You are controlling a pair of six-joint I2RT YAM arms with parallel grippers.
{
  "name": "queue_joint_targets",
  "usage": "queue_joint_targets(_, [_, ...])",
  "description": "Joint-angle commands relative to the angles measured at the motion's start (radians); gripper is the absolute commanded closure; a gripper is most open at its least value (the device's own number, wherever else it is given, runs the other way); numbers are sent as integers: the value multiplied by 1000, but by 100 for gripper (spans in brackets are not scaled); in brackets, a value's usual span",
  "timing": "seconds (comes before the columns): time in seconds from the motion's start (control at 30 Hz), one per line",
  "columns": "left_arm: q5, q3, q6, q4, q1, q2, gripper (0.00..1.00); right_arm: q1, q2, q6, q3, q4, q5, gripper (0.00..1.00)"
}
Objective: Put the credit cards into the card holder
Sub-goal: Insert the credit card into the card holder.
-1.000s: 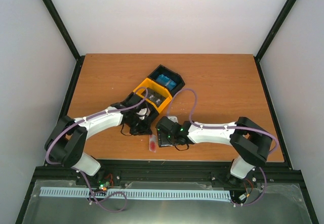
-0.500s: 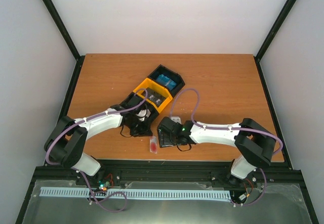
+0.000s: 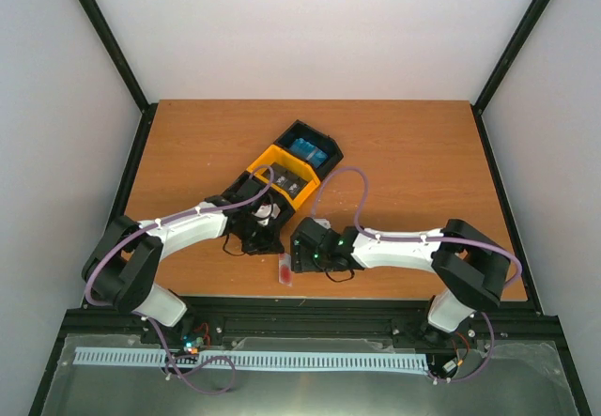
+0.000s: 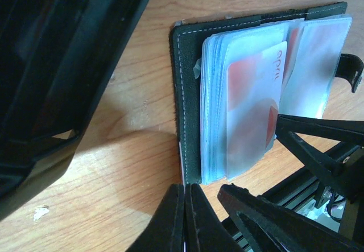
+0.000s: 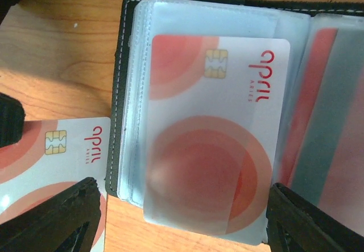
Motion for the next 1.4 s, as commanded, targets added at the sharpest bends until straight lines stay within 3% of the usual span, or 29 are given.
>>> queue_joint_targets(0.0, [21,-12,3,36,-10,-11,99,12,-42,-21,-40,113,-28,21])
queue_joint_targets(0.23, [54,-19,2,68,-10,-11,99,9,-34,-35,-41,149,-61,21])
queue_joint_targets(0.37, [39,-17,6,55,-10,-15,100,-11,-44,63,-39,47,42,21])
queue_joint_targets(0.6, [23,-23,11,41,-10,-21,99,-15,-139,84,-92,92,96,21])
queue_joint_targets(0.9, [22,-18,18,38,-10,-19,99,-17,-147,87,-141,149,51,32])
queue_joint_targets(1.1, [24,-19,22,37,-10,-27,99,-18,-171,78,-155,121,33,45])
queue_joint_targets(1.37, [24,-14,29,35,-10,-24,99,-17,-209,-71,-176,100,-140,44])
